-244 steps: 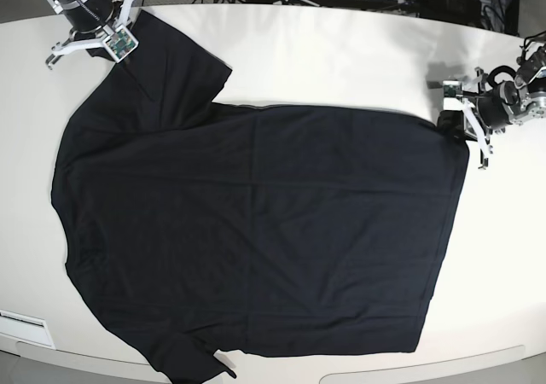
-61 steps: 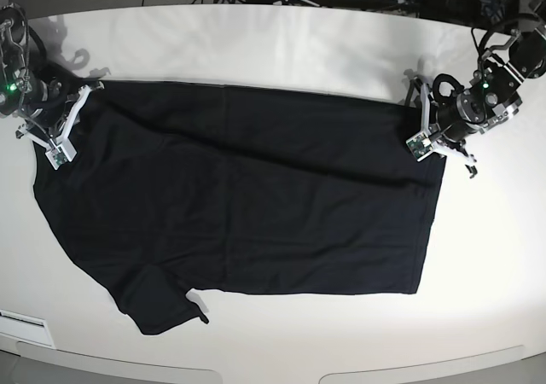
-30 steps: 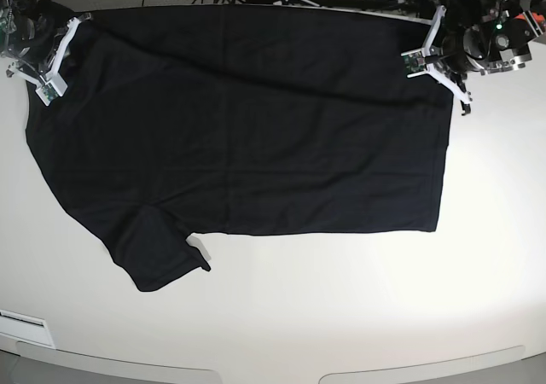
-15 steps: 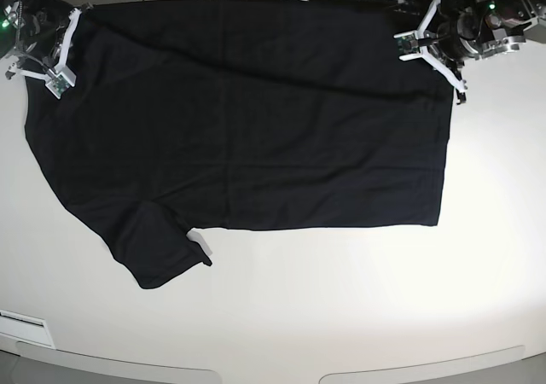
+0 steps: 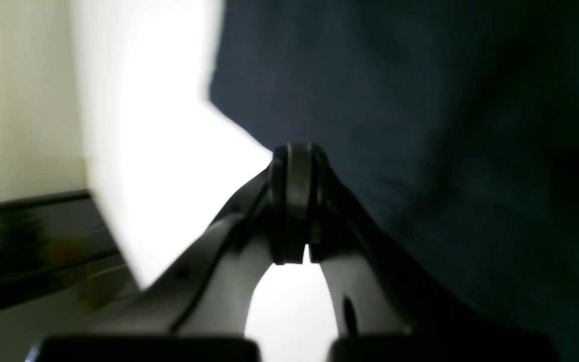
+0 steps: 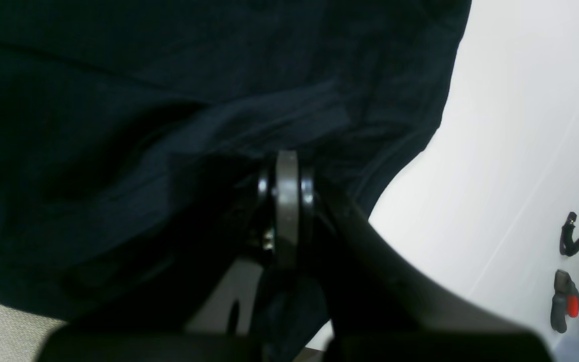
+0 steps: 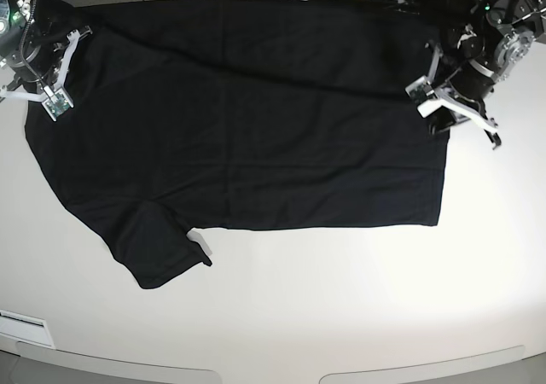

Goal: Fold the T-shirt properly
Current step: 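Drag the shirt edge with both grippers, then release the left gripper, then move both grippers to the shirt's hem corners and grasp them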

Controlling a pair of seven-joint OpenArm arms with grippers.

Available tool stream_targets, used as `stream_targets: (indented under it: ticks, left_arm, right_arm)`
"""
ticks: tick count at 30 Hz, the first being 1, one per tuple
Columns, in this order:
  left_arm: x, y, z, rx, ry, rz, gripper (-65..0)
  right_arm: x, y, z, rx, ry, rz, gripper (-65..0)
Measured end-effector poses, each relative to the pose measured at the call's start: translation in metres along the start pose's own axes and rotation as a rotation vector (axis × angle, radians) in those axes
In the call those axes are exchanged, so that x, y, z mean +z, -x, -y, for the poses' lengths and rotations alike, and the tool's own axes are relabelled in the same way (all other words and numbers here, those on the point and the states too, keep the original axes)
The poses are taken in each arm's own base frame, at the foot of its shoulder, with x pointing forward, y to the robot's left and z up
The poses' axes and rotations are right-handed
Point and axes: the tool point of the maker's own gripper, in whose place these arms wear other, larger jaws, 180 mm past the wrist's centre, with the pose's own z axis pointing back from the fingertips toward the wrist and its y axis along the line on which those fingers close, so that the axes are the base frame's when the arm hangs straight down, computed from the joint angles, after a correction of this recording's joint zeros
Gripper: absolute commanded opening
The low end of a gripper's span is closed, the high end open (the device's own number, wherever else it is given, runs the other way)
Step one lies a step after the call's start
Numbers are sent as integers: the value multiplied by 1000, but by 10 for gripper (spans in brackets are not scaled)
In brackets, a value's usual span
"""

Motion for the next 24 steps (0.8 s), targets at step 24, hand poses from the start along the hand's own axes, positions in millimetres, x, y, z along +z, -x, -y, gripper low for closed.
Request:
stream_targets:
  ticks: [24]
  left_arm:
    - [-135,118,-118,1538,210,181,-535]
  right_arm:
    - [0,-11,3,-25,19,61,-650]
